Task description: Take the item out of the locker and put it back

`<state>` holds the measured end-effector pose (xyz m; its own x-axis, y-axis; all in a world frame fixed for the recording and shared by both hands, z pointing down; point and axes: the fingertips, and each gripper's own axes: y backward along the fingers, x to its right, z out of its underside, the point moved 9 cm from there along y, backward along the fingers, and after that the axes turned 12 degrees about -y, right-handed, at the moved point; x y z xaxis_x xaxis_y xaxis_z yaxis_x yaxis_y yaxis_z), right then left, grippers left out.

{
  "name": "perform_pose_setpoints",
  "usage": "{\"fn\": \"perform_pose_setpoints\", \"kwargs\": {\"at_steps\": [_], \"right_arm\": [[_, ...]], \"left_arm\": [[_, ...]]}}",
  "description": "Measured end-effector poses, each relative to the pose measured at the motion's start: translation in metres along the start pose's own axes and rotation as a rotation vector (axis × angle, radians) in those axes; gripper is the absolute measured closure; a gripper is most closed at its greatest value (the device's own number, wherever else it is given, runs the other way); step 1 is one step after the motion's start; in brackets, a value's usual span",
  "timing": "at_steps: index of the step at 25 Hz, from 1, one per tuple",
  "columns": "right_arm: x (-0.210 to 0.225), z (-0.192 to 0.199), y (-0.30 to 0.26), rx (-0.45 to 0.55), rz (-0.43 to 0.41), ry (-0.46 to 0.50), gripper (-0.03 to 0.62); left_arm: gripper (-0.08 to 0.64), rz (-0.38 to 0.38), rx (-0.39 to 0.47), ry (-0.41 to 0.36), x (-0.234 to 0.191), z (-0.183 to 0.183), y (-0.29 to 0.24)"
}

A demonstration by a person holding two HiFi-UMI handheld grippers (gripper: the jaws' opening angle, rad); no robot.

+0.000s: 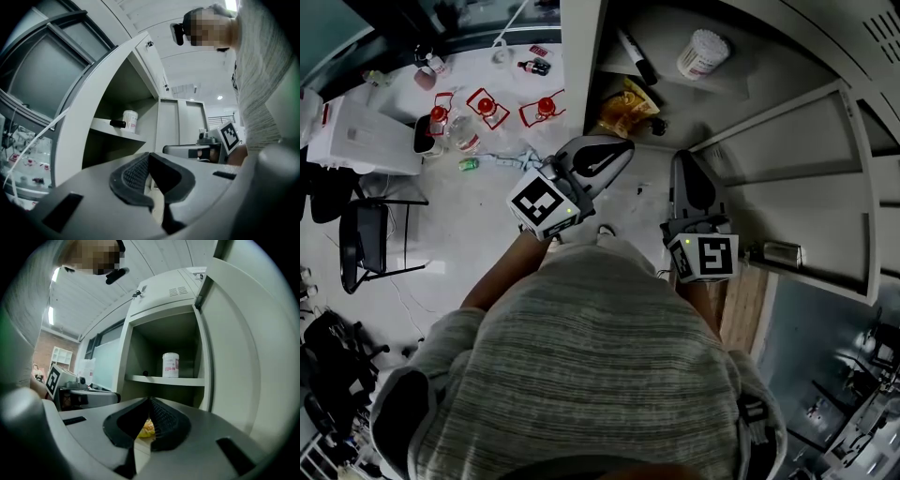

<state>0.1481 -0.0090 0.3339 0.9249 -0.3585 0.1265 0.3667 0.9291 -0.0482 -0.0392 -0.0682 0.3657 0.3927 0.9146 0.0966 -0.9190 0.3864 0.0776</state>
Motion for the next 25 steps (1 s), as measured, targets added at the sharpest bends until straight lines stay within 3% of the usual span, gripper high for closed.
{"fn": "perform_pose_setpoints", "kwargs": {"at_steps": [8,25], "right_arm": [[-0.017,-0.005,-0.003,-0.002,-0.014,0.006,0.568],[-0.012,0.002,-0.004,-0.016,-0.014,-0.007,0.568]], "left_arm": [[0.554,0.006,-0.008,0.001,0.002,0.003,0.006],[0.554,0.007,-0.013,0.009,0.003,0.006,0.001]]}}
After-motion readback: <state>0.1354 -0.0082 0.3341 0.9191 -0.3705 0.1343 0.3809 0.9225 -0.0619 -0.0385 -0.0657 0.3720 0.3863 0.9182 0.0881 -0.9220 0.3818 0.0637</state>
